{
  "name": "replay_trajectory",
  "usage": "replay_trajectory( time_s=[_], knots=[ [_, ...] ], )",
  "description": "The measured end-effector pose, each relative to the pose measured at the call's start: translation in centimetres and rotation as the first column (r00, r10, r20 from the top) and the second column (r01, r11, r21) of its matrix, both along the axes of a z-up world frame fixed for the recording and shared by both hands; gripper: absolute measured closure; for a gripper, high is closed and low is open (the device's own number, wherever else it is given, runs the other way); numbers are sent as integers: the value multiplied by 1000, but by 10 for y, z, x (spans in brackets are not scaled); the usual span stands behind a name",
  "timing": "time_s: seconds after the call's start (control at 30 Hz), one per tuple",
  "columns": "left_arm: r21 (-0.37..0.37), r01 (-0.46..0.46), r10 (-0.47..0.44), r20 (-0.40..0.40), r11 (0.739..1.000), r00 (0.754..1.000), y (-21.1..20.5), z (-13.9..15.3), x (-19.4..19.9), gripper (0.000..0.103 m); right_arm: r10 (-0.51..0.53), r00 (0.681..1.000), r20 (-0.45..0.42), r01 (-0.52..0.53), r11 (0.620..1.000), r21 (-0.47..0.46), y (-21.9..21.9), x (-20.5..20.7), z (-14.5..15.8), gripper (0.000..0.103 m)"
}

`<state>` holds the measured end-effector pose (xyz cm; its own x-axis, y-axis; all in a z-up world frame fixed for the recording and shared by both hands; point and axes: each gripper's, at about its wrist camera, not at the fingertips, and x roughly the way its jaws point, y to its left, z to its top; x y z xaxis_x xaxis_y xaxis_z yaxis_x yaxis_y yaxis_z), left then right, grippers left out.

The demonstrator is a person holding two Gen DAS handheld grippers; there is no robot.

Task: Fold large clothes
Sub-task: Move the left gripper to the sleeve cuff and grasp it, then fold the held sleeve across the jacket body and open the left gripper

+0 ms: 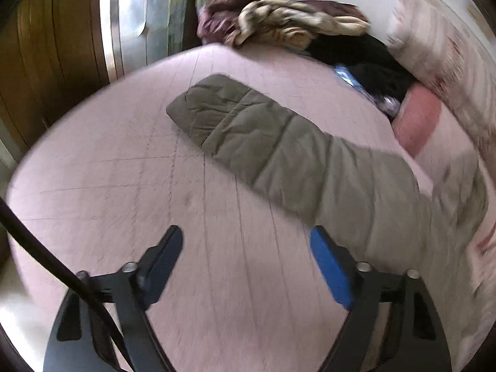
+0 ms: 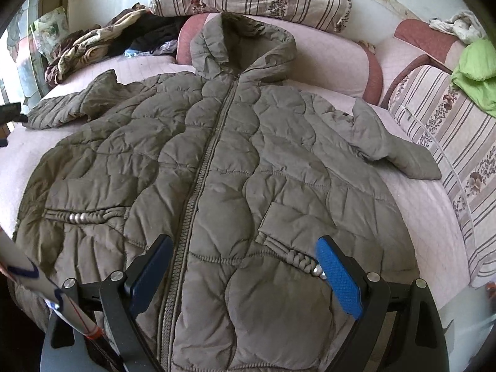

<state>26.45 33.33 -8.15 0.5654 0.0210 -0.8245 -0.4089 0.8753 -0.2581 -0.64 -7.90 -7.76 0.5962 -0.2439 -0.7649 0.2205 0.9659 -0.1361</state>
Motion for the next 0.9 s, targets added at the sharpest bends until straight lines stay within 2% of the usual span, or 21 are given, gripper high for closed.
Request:
replay_trajectory(
  time_s=[0.03, 0.1, 0.23, 0.4, 0.5, 0.53, 0.57, 0.6, 0.67, 0.8, 0.9],
  knots=[
    [-61, -19, 19, -12, 998, 1000, 14, -7, 14, 30, 0, 1000, -2, 0, 1000, 0, 0, 1, -1, 7],
    [-139, -43, 40, -22, 989, 999, 30, -18, 31, 37, -1, 1000, -7, 1, 1000, -5, -1, 5, -4, 7],
    [-289, -104, 100, -26, 952, 995, 61, -44, 59, 39, -11, 999, -33, 10, 1000, -16, -2, 13, -14, 7],
    [-355, -143, 161, 20, 924, 987, 81, -51, 93, 39, -31, 998, -50, 30, 999, -32, -7, 21, -22, 7],
    [-330, -162, 176, 15, 930, 984, 83, -52, 107, 39, -52, 997, -64, 49, 998, -36, -13, 27, -27, 7],
    [-295, -162, 171, 3, 942, 985, 80, -50, 113, 49, -56, 996, -68, 54, 998, -32, -14, 29, -29, 7],
    [-239, -161, 161, -19, 958, 987, 75, -47, 117, 70, -58, 996, -70, 56, 998, -30, -15, 30, -30, 7],
    [-203, -147, 142, -39, 968, 989, 71, -46, 121, 79, -58, 996, -70, 56, 998, -30, -15, 31, -30, 7],
    [-188, -113, 102, -64, 976, 993, 64, -41, 124, 92, -53, 996, -66, 51, 998, -42, -14, 33, -30, 7],
    [-185, -48, 47, -5, 982, 999, 41, -10, 118, 95, -34, 998, -46, 32, 998, -55, -11, 29, -28, 7],
    [-163, 51, -42, 59, 985, 997, 4, 30, 108, 96, -30, 999, -18, 29, 998, -54, -13, 21, -22, 7]
  ],
)
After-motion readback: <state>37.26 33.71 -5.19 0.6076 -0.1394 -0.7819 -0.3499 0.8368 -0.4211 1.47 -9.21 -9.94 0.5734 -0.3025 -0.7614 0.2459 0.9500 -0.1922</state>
